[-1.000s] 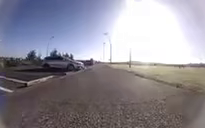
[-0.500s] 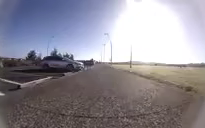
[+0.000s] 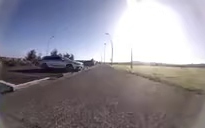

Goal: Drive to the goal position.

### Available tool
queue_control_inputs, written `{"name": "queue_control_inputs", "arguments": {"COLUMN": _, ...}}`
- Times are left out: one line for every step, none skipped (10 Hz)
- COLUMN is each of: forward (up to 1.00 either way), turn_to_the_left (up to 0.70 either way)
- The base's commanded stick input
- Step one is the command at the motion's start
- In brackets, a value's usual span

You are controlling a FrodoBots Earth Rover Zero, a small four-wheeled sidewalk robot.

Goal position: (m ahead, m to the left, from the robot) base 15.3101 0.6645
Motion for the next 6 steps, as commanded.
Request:
{"name": "queue_control_inputs", "arguments": {"forward": 0.7, "turn_to_the_left": 0.0}}
{"name": "queue_control_inputs", "arguments": {"forward": 0.7, "turn_to_the_left": 0.0}}
{"name": "queue_control_inputs", "arguments": {"forward": 0.7, "turn_to_the_left": 0.0}}
{"name": "queue_control_inputs", "arguments": {"forward": 0.7, "turn_to_the_left": 0.0}}
{"name": "queue_control_inputs", "arguments": {"forward": 0.7, "turn_to_the_left": 0.0}}
{"name": "queue_control_inputs", "arguments": {"forward": 0.7, "turn_to_the_left": 0.0}}
